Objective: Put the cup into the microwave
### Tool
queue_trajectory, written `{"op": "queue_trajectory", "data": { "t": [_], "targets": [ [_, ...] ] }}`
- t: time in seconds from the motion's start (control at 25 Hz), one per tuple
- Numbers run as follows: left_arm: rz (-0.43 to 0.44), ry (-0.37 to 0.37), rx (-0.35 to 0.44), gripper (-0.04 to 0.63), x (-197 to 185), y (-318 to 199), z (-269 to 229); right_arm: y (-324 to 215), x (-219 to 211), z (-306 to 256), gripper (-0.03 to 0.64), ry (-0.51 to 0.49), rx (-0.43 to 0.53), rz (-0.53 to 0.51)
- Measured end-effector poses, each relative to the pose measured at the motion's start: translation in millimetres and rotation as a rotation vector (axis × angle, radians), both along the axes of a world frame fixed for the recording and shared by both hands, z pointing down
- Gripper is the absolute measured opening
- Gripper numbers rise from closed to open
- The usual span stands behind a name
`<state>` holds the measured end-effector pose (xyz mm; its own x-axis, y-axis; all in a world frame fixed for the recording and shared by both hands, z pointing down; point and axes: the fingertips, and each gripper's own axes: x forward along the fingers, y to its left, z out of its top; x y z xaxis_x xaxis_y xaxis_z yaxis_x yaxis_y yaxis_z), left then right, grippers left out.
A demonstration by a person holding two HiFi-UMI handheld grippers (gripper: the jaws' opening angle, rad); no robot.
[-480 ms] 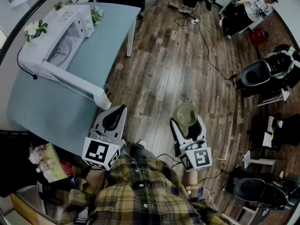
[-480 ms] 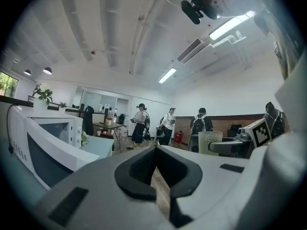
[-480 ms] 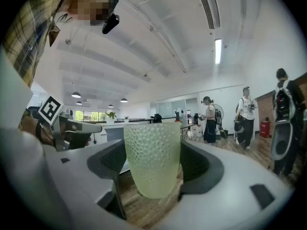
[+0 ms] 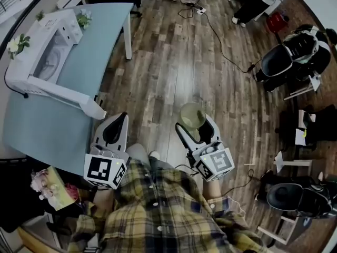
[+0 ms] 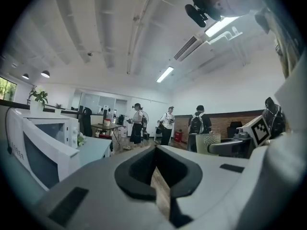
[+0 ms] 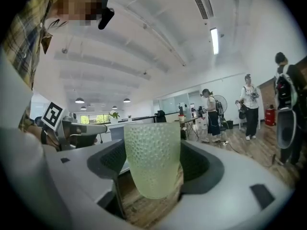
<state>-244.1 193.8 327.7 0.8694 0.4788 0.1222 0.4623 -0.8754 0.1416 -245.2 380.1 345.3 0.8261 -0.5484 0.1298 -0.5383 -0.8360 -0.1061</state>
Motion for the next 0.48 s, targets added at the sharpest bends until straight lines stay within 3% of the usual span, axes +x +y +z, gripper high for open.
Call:
{"op": "queue_trajectory", "data": {
  "t": [0.24,0.48],
  "targets": [
    [0.009,-0.035,0.003,-0.009,3.9,13.3,13.0,15.1,3.6,9.1,0.351,-0.023,0.005,0.011],
    [0.024,-0.057,0.002,-0.009,42.5,22.6,28.2,20.6,41.5,25.0,0.351,-0.065,0.012,0.021]
  ]
}}
